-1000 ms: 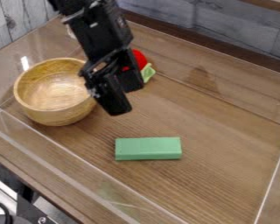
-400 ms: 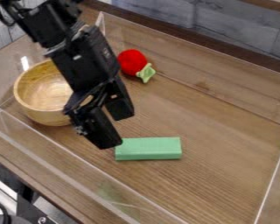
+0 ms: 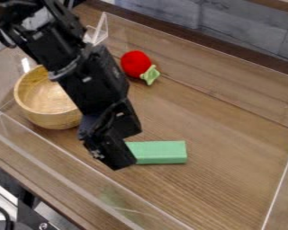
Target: Remove the green stick from the brown bowl and put it on the table
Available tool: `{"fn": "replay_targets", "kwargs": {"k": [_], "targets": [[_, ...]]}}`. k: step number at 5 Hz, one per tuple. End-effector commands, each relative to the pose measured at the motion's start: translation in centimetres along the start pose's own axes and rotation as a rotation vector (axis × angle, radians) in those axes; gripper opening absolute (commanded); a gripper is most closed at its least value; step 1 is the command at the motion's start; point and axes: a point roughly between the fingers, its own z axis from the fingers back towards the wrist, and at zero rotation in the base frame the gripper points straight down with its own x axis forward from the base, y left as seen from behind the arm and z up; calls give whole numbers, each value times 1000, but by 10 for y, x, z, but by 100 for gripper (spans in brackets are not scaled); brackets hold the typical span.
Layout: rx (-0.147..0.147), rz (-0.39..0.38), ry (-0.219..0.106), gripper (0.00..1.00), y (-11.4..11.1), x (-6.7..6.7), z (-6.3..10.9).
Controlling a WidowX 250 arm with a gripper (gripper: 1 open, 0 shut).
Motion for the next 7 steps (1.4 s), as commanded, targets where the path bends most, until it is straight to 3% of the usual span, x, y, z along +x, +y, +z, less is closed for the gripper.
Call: {"fn": "replay_targets", "kwargs": {"k": [1, 2, 5, 7], "targets": [[43, 43, -17, 0, 8, 2, -3], [63, 101, -23, 100, 12, -1, -9], [-20, -2, -3, 100, 12, -20, -32], [-17, 13, -14, 100, 8, -10, -30]]}}
